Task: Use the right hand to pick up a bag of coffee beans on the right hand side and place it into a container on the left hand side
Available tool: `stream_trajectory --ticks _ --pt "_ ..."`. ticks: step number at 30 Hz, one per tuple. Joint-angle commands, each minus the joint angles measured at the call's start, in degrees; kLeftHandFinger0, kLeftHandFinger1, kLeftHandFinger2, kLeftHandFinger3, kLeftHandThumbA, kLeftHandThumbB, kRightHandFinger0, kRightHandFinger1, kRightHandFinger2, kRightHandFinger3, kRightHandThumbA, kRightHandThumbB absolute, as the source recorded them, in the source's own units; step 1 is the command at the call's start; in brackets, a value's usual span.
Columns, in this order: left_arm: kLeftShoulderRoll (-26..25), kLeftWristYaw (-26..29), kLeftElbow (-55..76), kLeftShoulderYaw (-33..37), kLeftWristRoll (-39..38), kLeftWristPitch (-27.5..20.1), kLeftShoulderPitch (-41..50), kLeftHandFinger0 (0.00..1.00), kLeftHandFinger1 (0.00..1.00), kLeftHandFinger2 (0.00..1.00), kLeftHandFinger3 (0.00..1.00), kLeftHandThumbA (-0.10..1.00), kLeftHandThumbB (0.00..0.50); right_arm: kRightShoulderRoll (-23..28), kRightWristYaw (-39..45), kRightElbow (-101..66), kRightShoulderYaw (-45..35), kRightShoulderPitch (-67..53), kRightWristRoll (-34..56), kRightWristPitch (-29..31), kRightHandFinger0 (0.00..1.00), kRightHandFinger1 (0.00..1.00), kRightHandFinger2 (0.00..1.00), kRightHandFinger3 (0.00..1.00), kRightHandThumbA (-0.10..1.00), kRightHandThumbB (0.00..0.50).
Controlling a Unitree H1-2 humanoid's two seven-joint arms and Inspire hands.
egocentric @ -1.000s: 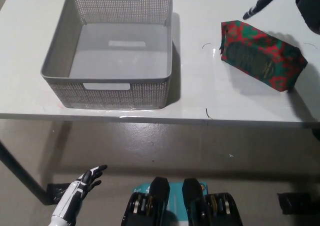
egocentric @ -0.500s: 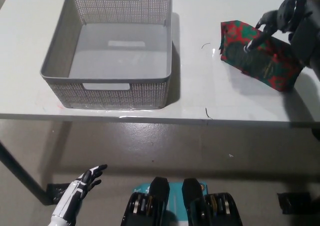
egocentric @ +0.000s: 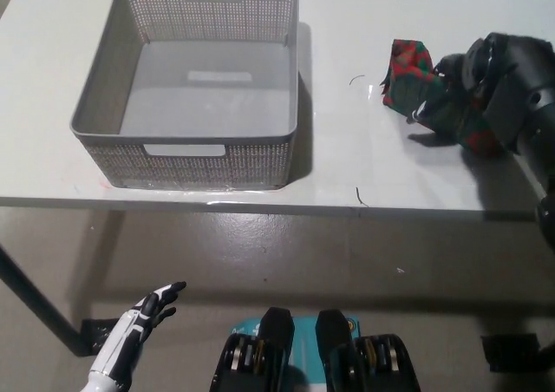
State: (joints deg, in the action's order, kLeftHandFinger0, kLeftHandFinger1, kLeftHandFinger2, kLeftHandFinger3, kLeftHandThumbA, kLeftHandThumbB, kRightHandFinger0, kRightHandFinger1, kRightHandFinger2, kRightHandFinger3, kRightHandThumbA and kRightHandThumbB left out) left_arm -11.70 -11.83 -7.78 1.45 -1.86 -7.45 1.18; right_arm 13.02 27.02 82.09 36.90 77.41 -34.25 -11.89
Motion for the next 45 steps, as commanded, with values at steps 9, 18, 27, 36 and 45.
stream_trajectory --ticks 9,18,27,36,45 --pt "-1.6 -0.1 2.5 0.1 1.3 -2.9 0.3 1.0 1.0 1.0 1.0 1.0 0.309 -0.1 -7.2 1.1 2.2 -5.4 -2.7 0.7 1.0 1.0 1.0 1.0 0.83 0.5" --pt "-1.9 0.0 2.5 -0.3 1.6 -3.6 0.0 1.0 1.0 1.0 1.0 1.0 0.292 1.5 -31.5 0.2 1.1 -11.1 -3.4 5.5 0.76 0.76 0.81 0.96 -0.1 0.255" --pt "-2.0 0.2 2.2 -0.7 1.5 -3.1 -1.0 1.0 1.0 1.0 1.0 1.0 0.293 1.3 -40.7 0.0 -2.1 -9.8 -1.4 10.2 0.32 0.41 0.52 0.67 -0.1 0.216" --pt "-1.9 0.4 2.4 -0.9 2.0 -2.8 -0.8 1.0 1.0 1.0 1.0 1.0 0.271 1.5 -45.3 -0.1 -4.3 -8.1 -1.3 14.3 0.4 0.48 0.57 0.59 -0.1 0.274" --pt "-1.6 0.3 2.0 -1.4 1.3 -3.0 -0.5 1.0 1.0 1.0 1.0 1.0 0.244 3.2 -49.4 -1.0 -5.6 -0.1 -1.5 16.7 0.0 0.03 0.19 0.33 -0.1 0.187"
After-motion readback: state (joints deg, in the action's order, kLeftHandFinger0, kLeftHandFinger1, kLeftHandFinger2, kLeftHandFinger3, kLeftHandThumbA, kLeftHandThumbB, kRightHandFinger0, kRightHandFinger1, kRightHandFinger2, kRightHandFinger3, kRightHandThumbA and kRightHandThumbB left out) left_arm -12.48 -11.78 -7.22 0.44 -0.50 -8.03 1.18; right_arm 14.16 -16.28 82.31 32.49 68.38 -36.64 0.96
